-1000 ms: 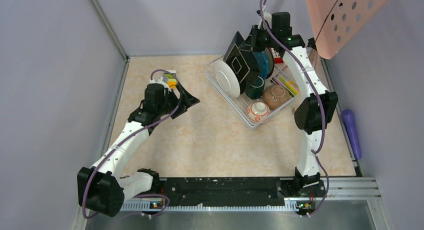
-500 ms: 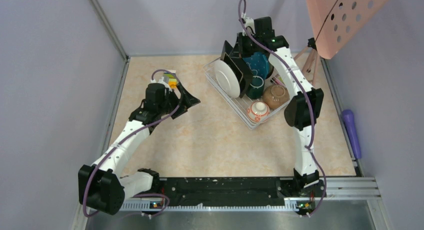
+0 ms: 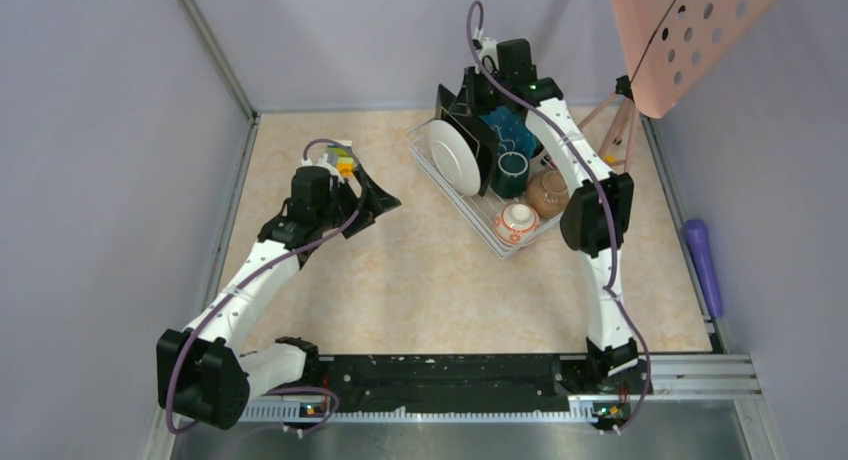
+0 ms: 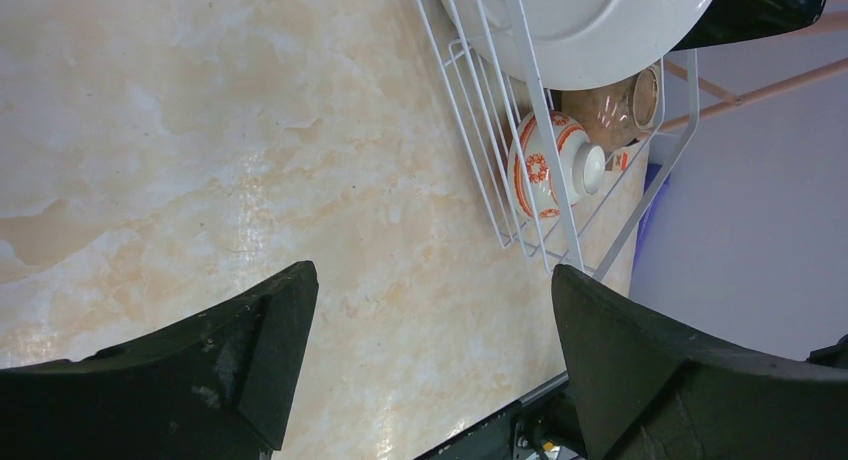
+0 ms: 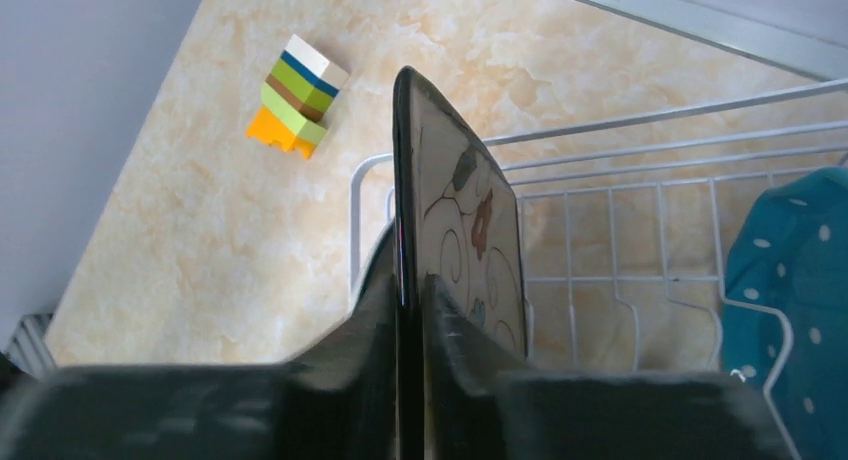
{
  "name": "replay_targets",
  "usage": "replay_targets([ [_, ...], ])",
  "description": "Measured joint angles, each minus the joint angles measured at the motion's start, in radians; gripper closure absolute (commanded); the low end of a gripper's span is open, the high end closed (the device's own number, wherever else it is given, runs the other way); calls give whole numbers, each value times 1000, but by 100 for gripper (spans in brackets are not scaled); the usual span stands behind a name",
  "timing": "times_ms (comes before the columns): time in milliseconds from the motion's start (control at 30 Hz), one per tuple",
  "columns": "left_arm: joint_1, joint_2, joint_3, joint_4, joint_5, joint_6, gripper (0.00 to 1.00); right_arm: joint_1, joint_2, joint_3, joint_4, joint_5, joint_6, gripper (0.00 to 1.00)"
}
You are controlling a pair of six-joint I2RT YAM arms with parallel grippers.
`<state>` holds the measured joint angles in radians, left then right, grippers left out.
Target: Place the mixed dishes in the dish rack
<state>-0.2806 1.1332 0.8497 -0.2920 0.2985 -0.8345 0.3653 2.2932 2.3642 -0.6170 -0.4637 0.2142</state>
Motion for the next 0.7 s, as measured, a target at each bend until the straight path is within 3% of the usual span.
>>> replay_targets([
  [33, 0, 0, 0, 0, 0, 0, 8, 3, 2, 0, 7, 5, 6, 60],
  [133, 0, 0, 0, 0, 0, 2, 8, 12, 5, 10, 46, 13, 29, 54],
  [233, 0, 0, 0, 0, 0, 5, 8, 19, 5, 32, 71, 22, 35, 35],
  [367, 0, 0, 0, 0, 0, 8, 8, 24, 3, 41, 82, 53, 34, 19],
  [700, 0, -11, 0, 0, 0, 8, 8, 23, -28, 39, 32, 162, 0, 14],
])
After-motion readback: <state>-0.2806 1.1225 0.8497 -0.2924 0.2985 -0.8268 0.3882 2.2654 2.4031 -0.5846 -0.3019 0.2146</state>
